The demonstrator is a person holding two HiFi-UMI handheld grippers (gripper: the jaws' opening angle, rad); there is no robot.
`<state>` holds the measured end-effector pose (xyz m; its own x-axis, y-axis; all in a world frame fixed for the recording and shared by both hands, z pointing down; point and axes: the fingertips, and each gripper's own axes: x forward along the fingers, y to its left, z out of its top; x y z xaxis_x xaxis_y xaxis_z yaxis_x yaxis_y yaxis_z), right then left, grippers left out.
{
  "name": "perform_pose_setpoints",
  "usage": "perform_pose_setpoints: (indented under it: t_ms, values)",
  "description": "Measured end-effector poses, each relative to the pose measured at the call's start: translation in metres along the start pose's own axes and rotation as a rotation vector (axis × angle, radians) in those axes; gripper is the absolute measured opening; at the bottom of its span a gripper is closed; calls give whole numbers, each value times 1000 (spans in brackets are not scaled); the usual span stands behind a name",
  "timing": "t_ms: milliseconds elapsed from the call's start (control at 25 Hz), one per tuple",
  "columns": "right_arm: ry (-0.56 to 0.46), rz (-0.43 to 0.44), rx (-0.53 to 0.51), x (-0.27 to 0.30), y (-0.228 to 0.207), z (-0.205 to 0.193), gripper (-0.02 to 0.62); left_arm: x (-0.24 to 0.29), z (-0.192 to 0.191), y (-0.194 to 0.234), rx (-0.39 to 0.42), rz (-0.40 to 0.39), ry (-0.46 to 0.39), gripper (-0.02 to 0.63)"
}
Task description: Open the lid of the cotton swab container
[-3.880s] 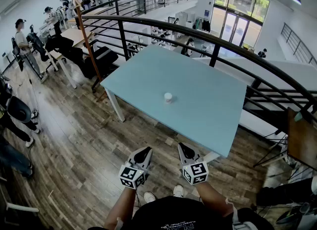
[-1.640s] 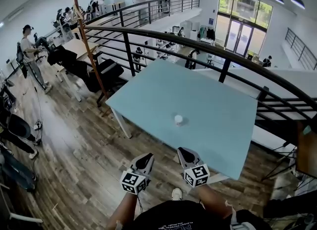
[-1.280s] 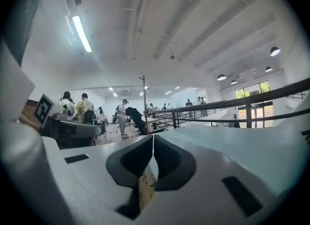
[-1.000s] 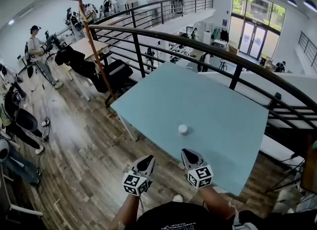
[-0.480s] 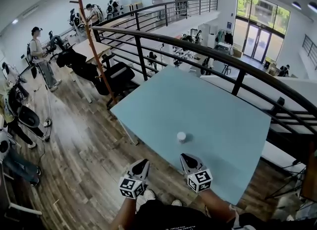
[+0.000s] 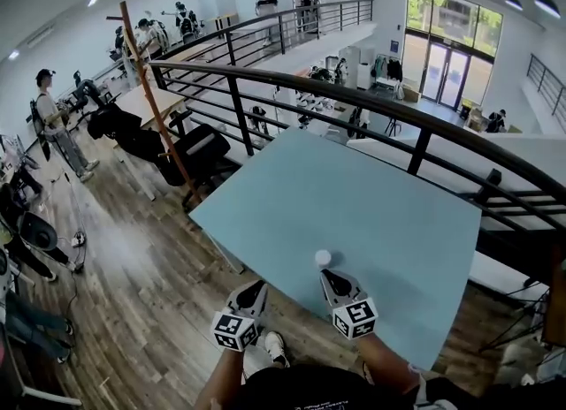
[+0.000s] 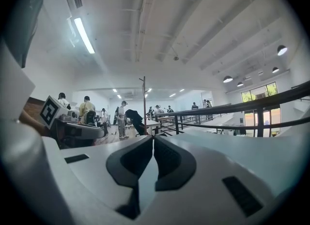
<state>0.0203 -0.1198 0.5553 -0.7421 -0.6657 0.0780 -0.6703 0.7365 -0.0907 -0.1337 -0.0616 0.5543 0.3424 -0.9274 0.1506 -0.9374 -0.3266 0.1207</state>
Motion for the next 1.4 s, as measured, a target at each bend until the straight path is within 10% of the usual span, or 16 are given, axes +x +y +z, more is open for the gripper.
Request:
perform_pose_setpoints:
  t_ms: [1400]
  values:
    - [-17,-302,-39,131,-25,32,21,107,34,110,33,-312,-11,37]
